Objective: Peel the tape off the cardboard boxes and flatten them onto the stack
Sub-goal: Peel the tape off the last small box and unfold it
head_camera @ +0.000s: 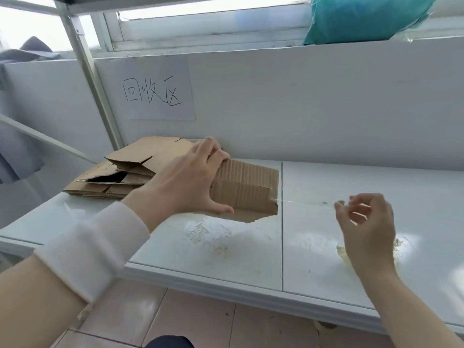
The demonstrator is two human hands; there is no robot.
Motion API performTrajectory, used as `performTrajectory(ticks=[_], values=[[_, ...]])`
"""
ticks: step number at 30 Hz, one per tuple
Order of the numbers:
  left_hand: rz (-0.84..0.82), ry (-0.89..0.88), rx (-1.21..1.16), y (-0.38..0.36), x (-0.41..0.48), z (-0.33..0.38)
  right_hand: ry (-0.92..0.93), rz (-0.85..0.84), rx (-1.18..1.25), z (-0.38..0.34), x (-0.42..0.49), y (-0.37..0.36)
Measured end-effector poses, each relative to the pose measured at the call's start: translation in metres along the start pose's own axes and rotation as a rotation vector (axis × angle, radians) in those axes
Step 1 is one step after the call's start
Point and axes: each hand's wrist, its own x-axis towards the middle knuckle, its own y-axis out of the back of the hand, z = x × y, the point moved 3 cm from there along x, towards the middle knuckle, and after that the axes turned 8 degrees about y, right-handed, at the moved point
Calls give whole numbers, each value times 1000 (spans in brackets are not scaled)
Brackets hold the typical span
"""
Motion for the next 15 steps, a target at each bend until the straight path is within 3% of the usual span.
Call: performTrajectory(ticks=[6,12,15], values=[[139,117,-211,-14,-15,14,30,-80,18,-43,6,-24],[293,127,-196,-21,-18,29,29,-188,224,-69,-6,-39],[304,153,-159,-19,-17,31,104,-254,81,-73,-8,-40]])
